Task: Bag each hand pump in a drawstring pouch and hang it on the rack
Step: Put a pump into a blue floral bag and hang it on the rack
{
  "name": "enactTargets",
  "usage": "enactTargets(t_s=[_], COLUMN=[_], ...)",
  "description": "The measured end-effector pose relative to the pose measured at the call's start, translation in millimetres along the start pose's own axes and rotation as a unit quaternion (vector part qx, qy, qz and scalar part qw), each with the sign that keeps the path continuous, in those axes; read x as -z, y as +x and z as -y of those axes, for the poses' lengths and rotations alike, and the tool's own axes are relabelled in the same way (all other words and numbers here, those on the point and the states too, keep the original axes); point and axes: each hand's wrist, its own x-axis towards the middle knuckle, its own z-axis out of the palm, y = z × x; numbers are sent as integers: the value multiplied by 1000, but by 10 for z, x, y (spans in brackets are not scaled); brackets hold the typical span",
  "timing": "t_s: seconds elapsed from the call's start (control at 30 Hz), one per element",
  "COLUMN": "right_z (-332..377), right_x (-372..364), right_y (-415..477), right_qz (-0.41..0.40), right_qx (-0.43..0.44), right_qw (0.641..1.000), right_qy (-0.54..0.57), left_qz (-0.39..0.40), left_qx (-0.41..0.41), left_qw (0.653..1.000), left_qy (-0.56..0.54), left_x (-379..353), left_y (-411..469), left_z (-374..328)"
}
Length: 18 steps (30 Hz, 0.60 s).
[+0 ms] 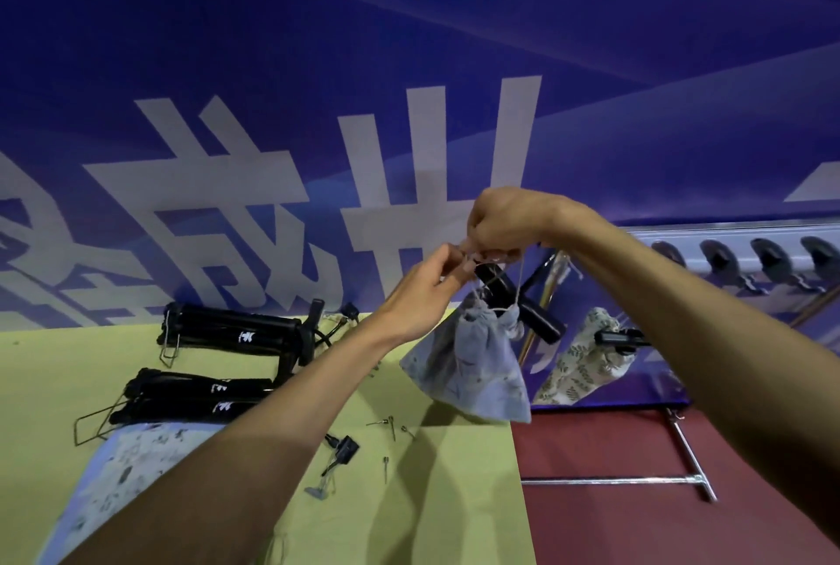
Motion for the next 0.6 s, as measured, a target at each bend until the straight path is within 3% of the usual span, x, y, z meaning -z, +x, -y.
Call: enactTargets(t_s=[0.1,0.23,0.3,0.47,0.6], right_z=[-3,-29,-20,-92,-193], right_x=[-21,29,61,23,89], right_y=[-33,-96,-158,-292,-471], right_qz=[6,-9,-13,-88,-125], right_qx=[6,28,54,80,120], right_qw=[988,945,925,929,928], right_qy=[156,325,376,351,331], left_qz=[50,-19,-18,11,45], left_qx=[26,34,35,-9,2], left_qw=[996,998,999,998,990], left_qy=[-73,-52,-15,57,130], left_x=[-93,-333,-437,-567,-628], left_y=[-38,-33,0,133,275], left_z=[71,46,30,-20,-65])
